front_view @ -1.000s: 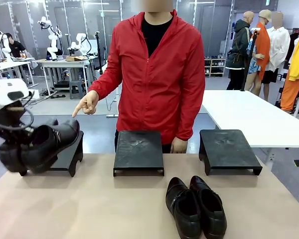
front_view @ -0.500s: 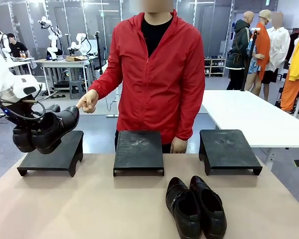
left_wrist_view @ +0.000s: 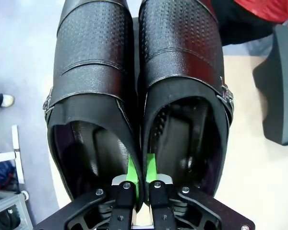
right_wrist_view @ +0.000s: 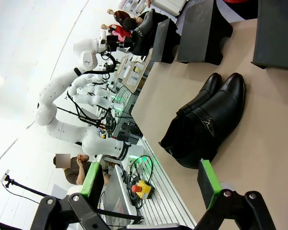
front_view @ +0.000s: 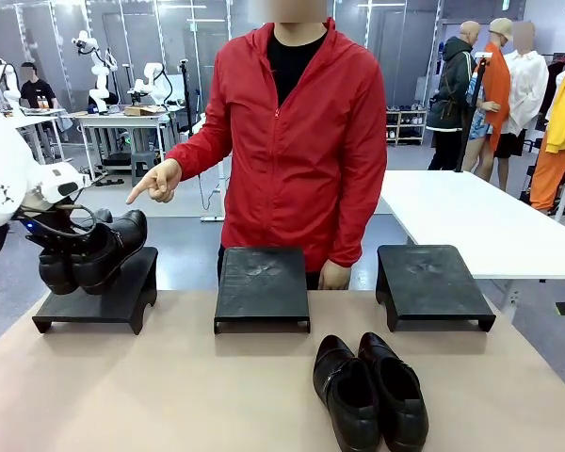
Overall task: Place the shoes on the stand as instructed by the person.
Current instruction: Pick up one pair of Shoes and place it on the Shoes Stand indicated by the person.
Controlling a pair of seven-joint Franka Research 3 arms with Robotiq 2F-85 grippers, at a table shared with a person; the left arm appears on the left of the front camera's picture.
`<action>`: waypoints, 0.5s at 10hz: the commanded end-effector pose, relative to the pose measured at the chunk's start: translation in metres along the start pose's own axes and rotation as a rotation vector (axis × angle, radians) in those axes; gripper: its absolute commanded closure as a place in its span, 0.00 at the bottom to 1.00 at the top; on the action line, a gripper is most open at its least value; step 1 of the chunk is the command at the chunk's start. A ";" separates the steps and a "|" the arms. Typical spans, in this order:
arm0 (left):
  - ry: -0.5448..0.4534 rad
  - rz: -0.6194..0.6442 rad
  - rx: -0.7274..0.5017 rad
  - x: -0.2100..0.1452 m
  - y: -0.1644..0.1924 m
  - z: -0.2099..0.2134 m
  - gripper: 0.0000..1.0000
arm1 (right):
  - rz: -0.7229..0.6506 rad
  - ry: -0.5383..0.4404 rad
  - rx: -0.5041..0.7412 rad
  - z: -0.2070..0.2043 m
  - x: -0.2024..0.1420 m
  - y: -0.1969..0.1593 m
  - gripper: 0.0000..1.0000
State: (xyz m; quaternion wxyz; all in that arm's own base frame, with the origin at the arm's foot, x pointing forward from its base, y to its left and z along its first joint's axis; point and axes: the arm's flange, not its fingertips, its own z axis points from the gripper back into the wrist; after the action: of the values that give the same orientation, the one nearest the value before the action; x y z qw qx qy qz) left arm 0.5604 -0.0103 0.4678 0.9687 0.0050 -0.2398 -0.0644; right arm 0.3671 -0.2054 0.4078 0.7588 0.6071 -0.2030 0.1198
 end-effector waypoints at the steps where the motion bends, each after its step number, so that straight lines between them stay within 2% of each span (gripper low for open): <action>1: -0.066 -0.025 -0.045 0.014 0.008 -0.010 0.93 | 0.005 0.000 0.005 0.001 0.001 0.002 0.00; 3: -0.103 -0.024 -0.020 0.013 0.013 -0.024 0.93 | 0.005 0.000 0.005 0.001 0.001 0.002 0.00; 5: -0.083 -0.007 -0.023 0.011 0.020 -0.035 0.93 | 0.005 0.000 0.005 0.001 0.001 0.002 0.00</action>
State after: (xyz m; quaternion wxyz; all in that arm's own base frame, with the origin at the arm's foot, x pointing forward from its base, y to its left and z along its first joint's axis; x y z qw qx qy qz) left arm 0.5800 -0.0024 0.4346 0.9643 -0.0017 -0.2563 -0.0663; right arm 0.3671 -0.2054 0.4078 0.7588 0.6071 -0.2030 0.1198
